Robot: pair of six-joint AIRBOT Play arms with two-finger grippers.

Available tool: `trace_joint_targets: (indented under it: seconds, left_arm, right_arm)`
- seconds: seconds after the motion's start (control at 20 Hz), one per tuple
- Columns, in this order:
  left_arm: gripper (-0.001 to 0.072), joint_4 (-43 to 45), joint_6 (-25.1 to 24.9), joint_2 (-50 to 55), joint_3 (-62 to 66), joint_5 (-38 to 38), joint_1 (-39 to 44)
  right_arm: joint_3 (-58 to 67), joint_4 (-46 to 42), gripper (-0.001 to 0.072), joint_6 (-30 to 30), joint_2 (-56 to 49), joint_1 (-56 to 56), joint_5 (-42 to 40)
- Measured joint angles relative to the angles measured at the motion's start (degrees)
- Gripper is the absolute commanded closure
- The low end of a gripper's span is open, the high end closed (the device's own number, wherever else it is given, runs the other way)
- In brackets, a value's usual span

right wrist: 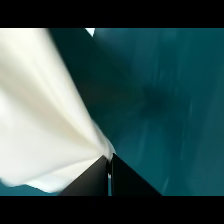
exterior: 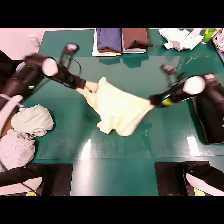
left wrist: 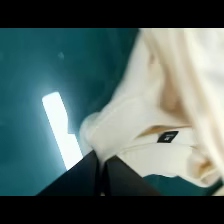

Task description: Fold the shirts.

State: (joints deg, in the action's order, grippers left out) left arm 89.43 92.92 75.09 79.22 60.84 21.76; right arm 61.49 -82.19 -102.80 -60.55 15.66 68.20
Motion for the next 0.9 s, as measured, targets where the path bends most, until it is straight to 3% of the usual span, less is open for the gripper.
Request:
trace_joint_targets:
  seconds: [0.5, 0.9]
  left_arm:
    - [0.0677, -0.87, 0.04, -23.06, 12.13, -8.17, -0.83]
    - [0.0677, -6.78, -0.26, -31.74, 22.43, -10.01, -0.81]
  right_arm:
    - [27.17, -4.46, 0.0697, 6.12, 15.87, -12.85, 2.08]
    - [49.27, -4.44, 0.0698, 10.62, 14.93, -21.42, 2.6]
